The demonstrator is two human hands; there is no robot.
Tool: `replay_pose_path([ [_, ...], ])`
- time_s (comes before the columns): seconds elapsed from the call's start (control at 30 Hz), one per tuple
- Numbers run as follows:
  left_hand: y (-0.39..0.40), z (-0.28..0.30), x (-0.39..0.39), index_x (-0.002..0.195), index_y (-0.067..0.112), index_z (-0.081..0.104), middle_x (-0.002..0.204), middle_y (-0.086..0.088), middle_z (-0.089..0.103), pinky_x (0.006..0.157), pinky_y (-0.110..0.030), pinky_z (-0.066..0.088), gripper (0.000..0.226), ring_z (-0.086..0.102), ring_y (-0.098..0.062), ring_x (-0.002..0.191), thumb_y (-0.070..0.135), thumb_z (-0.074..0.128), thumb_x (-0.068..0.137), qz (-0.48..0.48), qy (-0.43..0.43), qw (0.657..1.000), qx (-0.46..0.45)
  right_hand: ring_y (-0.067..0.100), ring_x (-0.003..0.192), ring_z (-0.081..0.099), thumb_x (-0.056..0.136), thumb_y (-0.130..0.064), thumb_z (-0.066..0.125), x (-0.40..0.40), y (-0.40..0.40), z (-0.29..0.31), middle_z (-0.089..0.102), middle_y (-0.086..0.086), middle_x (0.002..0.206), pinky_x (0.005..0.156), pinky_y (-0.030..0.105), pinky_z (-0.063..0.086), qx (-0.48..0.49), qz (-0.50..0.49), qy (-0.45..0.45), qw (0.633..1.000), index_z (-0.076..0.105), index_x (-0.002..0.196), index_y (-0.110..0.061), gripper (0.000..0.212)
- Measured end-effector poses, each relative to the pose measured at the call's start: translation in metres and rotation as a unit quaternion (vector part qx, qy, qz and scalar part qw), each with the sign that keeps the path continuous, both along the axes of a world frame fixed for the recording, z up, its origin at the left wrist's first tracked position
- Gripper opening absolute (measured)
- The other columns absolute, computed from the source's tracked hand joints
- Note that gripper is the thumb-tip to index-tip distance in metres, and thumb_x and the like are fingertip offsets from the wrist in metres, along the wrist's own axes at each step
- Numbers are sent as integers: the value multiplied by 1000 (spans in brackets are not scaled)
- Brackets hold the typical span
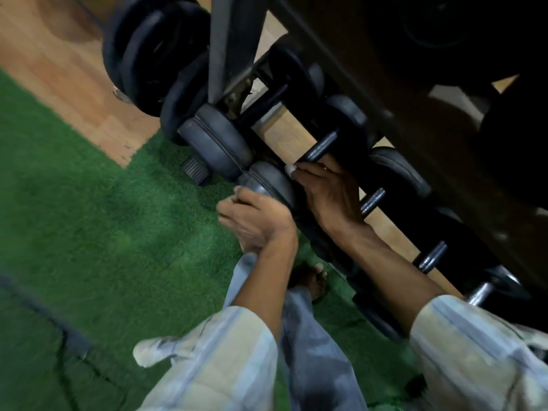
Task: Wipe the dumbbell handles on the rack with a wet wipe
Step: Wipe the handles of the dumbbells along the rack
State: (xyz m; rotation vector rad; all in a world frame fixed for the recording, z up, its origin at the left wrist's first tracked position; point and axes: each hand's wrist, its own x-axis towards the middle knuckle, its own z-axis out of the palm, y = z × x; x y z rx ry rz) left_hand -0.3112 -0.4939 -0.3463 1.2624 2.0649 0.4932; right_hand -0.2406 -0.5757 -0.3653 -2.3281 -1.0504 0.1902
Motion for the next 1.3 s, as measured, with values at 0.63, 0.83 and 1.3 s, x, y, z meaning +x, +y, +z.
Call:
replay_pose_path([
  [0.63, 34, -4, 22, 124, 7, 41, 113, -16, 56, 83, -54, 51, 49, 66, -44, 90, 37, 31, 86, -127, 191, 973, -10, 35, 111, 44, 84, -21, 67, 17, 1, 31, 48, 8, 126, 83, 41, 37, -228, 155, 34, 961, 57, 139, -13, 56],
  [0.83, 33, 0, 30, 116, 8, 45, 109, -15, 56, 79, -53, 50, 44, 66, -43, 87, 36, 35, 84, -121, 199, 972, 1, 41, 109, 50, 85, -17, 52, -3, 0, 40, 52, 18, 118, 83, 42, 43, -219, 59, 227, 947, 58, 114, -2, 34],
  [1.3, 32, -9, 32, 111, 5, 51, 104, -17, 58, 72, -51, 51, 49, 65, -44, 81, 36, 33, 77, -99, 210, 971, 63, 21, 65, 54, 58, -25, 67, 34, 19, 20, 63, 9, 83, 60, 27, 45, 61, -346, 760, 547, 64, 89, -6, 36],
])
